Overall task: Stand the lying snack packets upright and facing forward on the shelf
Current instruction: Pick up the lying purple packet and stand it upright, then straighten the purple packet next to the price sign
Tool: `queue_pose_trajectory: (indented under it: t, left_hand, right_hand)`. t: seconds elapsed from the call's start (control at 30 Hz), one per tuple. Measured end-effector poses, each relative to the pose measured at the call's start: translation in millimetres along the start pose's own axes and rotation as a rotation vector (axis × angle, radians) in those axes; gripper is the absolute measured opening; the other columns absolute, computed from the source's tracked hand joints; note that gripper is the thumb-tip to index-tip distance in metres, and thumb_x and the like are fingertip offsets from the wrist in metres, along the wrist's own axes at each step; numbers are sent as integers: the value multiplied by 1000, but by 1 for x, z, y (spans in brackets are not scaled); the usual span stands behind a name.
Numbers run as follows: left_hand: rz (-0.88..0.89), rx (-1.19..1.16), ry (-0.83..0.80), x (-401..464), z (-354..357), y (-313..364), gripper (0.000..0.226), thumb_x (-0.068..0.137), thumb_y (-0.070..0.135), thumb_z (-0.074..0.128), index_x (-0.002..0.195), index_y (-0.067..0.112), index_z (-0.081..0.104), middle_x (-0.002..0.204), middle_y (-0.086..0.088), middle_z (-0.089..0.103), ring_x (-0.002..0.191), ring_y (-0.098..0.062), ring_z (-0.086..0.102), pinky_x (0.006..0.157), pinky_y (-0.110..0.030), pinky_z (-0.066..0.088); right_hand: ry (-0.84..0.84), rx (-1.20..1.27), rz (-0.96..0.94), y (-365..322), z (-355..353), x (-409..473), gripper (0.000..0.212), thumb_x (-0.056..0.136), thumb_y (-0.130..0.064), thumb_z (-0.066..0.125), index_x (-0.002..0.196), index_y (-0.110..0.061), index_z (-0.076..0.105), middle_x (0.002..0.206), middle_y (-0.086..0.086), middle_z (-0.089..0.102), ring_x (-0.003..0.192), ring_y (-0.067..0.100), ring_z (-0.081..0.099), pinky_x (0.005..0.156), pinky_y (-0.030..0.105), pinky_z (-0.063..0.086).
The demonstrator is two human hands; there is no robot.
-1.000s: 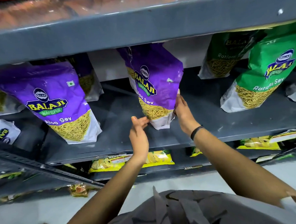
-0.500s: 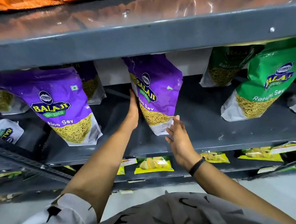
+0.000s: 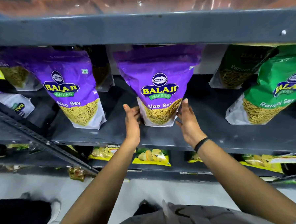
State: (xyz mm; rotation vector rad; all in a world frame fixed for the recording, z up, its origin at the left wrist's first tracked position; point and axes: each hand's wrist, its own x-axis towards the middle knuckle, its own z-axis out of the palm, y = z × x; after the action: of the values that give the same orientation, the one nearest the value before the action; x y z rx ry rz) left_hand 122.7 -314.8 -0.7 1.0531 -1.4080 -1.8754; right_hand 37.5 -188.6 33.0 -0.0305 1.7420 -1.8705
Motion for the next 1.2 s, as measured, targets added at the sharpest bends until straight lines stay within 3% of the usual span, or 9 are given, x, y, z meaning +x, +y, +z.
queue_pose_trajectory:
  t: [0.2, 0.3, 0.4, 0.53, 0.63, 0.73, 0.83, 0.93, 1.2]
  left_hand:
    - [174, 53, 89, -10, -26, 0, 53, 100, 40, 24, 109, 4, 62, 110, -11, 67, 92, -7, 63, 82, -23, 47]
    - [276, 73, 143, -12, -60, 0, 40, 101, 27, 30, 92, 5, 62, 91, -9, 67, 74, 2, 64, 78, -20, 50]
    - [388, 177, 217, -9, -110, 1, 24, 98, 18, 41, 78, 20, 54, 74, 0, 59, 68, -8, 57, 75, -36, 47]
    - [531, 330, 267, 7, -195, 7, 18, 84, 16, 66, 87, 17, 49, 87, 0, 55, 75, -2, 54, 69, -22, 43]
    - [449, 495, 230, 40, -245, 12, 54, 74, 15, 76, 117, 3, 46, 121, -14, 51, 105, -17, 52, 89, -27, 43]
    - [331, 596, 11, 76, -273, 18, 90, 71, 16, 79, 143, 8, 25, 147, -9, 34, 125, -19, 41, 104, -37, 38]
    - [254, 642, -169, 102, -277, 24, 107, 64, 30, 83, 145, 8, 17, 152, -12, 30, 137, -26, 35, 112, -46, 33]
    - [212, 632, -231, 116, -271, 28, 107, 47, 49, 77, 134, 10, 29, 136, -3, 47, 128, -24, 46, 105, -38, 39]
    - [212, 559, -262, 131, -267, 27, 84, 62, 21, 83, 127, 10, 33, 133, -15, 52, 122, -30, 50, 103, -50, 42]
  right_hand:
    - [285, 168, -42, 26, 20, -24, 15, 100, -32, 37, 105, -18, 42, 96, 4, 49, 85, 15, 48, 75, 26, 37]
    - [194, 177, -12, 44, 50, -42, 12, 100, -24, 37, 91, -21, 45, 77, -1, 49, 69, 10, 49, 60, 23, 35]
    - [-12, 129, 19, 61, 92, -56, 9, 98, -17, 41, 99, -19, 50, 79, -2, 53, 72, 11, 55, 64, 22, 40]
    - [-192, -106, -67, 80, 150, -52, 30, 91, -11, 57, 119, -14, 48, 107, 6, 51, 93, 11, 52, 81, 23, 44]
    - [-263, -291, -152, 93, 181, -38, 72, 81, -9, 71, 142, -12, 32, 134, 5, 39, 127, 12, 38, 107, 27, 34]
    - [-275, -420, -230, 102, 204, -24, 93, 74, -9, 78, 147, -13, 22, 149, 7, 34, 137, 16, 32, 113, 29, 29]
    - [-286, -461, -270, 104, 218, -13, 81, 72, -6, 78, 139, -12, 32, 134, 7, 50, 121, 18, 49, 103, 31, 41]
    - [-263, -542, -246, 103, 227, -8, 62, 72, -16, 80, 121, -11, 42, 118, 13, 60, 109, 30, 59, 97, 48, 47]
    - [-240, -561, -215, 94, 238, -3, 69, 74, -14, 78, 127, -1, 35, 124, 27, 57, 115, 43, 55, 97, 59, 43]
